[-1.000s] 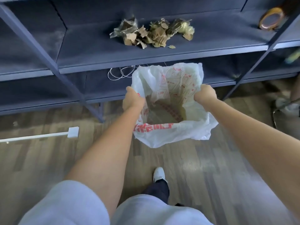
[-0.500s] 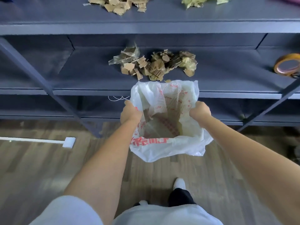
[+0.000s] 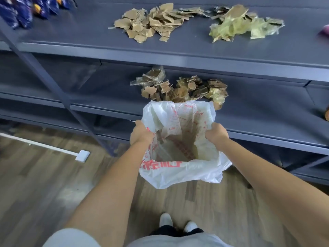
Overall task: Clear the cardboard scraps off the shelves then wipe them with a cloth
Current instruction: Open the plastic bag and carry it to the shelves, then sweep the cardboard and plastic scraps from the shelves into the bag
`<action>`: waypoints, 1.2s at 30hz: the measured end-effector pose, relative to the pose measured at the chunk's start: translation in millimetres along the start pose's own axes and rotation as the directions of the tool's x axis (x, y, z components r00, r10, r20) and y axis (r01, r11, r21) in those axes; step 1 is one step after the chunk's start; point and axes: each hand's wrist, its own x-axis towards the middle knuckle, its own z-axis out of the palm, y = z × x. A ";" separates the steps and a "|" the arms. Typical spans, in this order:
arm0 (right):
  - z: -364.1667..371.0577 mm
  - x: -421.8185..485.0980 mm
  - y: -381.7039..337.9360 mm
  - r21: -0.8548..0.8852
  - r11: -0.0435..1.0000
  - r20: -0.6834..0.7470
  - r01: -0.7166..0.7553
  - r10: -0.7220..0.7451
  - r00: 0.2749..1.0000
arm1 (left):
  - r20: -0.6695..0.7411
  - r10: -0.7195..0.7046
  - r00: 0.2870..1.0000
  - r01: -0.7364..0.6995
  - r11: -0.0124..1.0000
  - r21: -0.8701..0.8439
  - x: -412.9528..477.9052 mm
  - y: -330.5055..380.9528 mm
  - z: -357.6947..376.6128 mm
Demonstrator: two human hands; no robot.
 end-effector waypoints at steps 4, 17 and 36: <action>0.6 8.3 -4.5 -0.005 1.000 0.012 0.010 -0.010 1.000 | 0.006 0.002 1.000 -0.002 1.000 0.010 11.0 4.8 -4.8; -14.4 14.3 -41.0 -0.022 0.948 0.221 0.317 -0.305 0.926 | -0.168 -0.241 0.956 0.211 0.961 -0.177 -32.3 -12.9 -23.4; -99.6 -0.5 -129.0 -0.091 0.706 0.254 0.703 -0.666 0.702 | -0.171 -0.476 0.863 0.201 0.632 -0.748 -99.5 23.4 -67.5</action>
